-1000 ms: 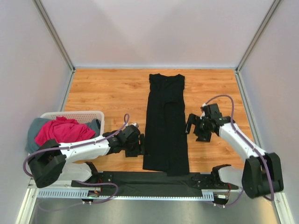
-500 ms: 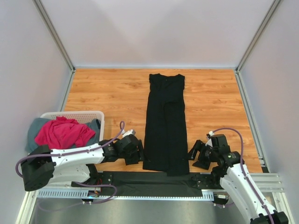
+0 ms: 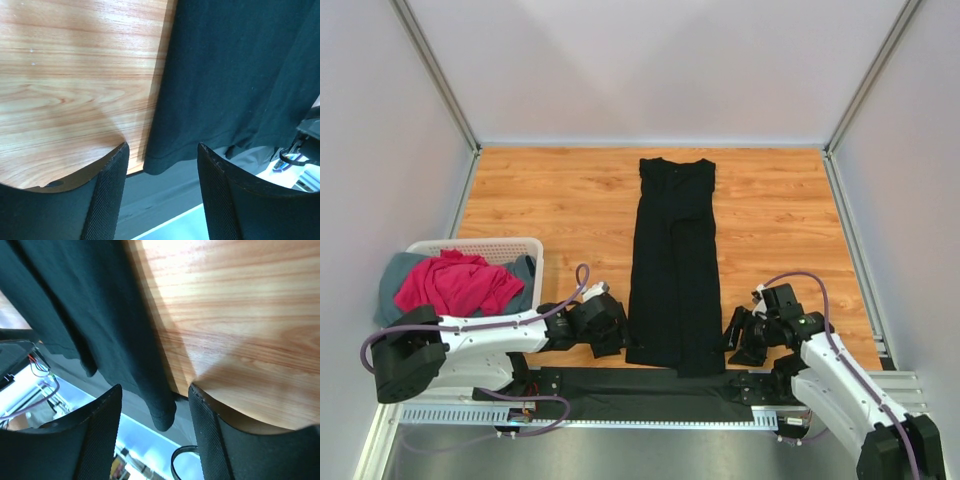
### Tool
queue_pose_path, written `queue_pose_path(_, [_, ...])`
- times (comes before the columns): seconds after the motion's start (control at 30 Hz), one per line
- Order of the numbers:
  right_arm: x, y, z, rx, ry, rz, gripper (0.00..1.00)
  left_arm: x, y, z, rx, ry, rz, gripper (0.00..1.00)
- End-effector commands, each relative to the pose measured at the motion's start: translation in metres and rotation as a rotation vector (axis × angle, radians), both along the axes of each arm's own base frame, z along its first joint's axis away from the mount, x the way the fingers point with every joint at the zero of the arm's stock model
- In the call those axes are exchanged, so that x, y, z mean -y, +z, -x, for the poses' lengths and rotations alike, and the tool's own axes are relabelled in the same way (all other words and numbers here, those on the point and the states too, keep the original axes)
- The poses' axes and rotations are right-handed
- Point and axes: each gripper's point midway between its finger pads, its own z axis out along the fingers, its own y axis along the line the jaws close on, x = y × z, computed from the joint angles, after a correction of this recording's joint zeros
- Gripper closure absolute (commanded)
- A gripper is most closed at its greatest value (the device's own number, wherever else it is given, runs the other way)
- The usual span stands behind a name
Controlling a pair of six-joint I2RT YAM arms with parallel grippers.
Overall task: Fold and stack the t-shirts
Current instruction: Fold the tshirt
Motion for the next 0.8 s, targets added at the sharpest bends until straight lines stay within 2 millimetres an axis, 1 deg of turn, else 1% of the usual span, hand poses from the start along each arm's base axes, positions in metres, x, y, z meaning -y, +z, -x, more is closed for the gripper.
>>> queue_pose_path(0.0, [0.018, -0.019, 0.019, -0.076, 0.052, 0.121, 0.42, -0.005, -0.008, 0.0, -0.01, 0.035, -0.038, 0.36])
queue_pose_path(0.1, [0.018, -0.019, 0.019, -0.089, 0.07, 0.128, 0.44, -0.004, -0.007, 0.002, -0.017, 0.043, -0.043, 0.42])
queue_pose_path(0.13, [0.017, -0.017, 0.019, -0.097, 0.076, 0.131, 0.46, -0.007, -0.009, 0.005, -0.026, 0.045, -0.061, 0.42])
queue_pose_path(0.17, [0.018, -0.018, 0.02, -0.102, 0.086, 0.136, 0.47, -0.005, -0.006, 0.005, -0.024, 0.046, -0.064, 0.42])
queue_pose_path(0.33, [0.013, -0.016, 0.023, -0.127, 0.114, 0.125, 0.58, -0.005, -0.011, 0.011, -0.039, 0.039, -0.102, 0.44])
queue_pose_path(0.4, [0.01, -0.017, 0.022, -0.126, 0.107, 0.117, 0.64, -0.006, -0.015, 0.012, -0.05, 0.047, -0.115, 0.45])
queue_pose_path(0.43, [0.007, -0.017, 0.024, -0.126, 0.116, 0.111, 0.68, -0.005, -0.016, 0.012, -0.051, 0.049, -0.113, 0.46])
queue_pose_path(0.5, [0.003, -0.018, 0.023, -0.13, 0.096, 0.096, 0.72, -0.003, -0.018, 0.013, -0.057, 0.044, -0.115, 0.51])
queue_pose_path(0.53, [0.001, -0.018, 0.024, -0.125, 0.105, 0.091, 0.74, -0.001, -0.018, 0.013, -0.059, 0.043, -0.111, 0.51])
queue_pose_path(0.57, [0.0, -0.018, 0.024, -0.125, 0.104, 0.088, 0.75, -0.001, -0.018, 0.012, -0.06, 0.044, -0.112, 0.55])
queue_pose_path(0.6, [-0.001, -0.018, 0.022, -0.119, 0.098, 0.088, 0.77, 0.0, -0.018, 0.013, -0.062, 0.042, -0.113, 0.62])
queue_pose_path(0.63, [-0.002, -0.017, 0.021, -0.118, 0.096, 0.087, 0.85, -0.001, -0.019, 0.014, -0.066, 0.044, -0.124, 0.66])
queue_pose_path(0.67, [-0.003, -0.016, 0.021, -0.116, 0.096, 0.084, 0.9, -0.002, -0.018, 0.013, -0.065, 0.047, -0.128, 0.76])
queue_pose_path(0.7, [-0.005, -0.014, 0.018, -0.113, 0.089, 0.076, 0.98, -0.003, -0.017, 0.013, -0.064, 0.051, -0.13, 0.82])
queue_pose_path(0.77, [-0.008, -0.009, 0.014, -0.105, 0.085, 0.062, 1.0, -0.005, -0.013, 0.011, -0.057, 0.057, -0.141, 1.0])
